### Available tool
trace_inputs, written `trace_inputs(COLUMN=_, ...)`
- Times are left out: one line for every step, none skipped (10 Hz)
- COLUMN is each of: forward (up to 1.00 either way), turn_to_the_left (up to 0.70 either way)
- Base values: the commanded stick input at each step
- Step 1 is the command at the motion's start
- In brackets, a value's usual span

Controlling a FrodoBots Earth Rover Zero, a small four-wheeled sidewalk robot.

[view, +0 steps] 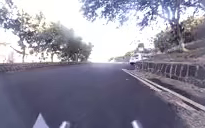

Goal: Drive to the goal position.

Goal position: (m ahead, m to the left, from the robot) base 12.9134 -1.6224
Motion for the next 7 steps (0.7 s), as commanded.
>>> trace_inputs(forward=0.5, turn_to_the_left=0.0)
trace_inputs(forward=0.5, turn_to_the_left=0.0)
trace_inputs(forward=0.5, turn_to_the_left=0.0)
trace_inputs(forward=0.5, turn_to_the_left=0.0)
trace_inputs(forward=0.5, turn_to_the_left=0.0)
trace_inputs(forward=0.5, turn_to_the_left=0.0)
trace_inputs(forward=0.5, turn_to_the_left=0.0)
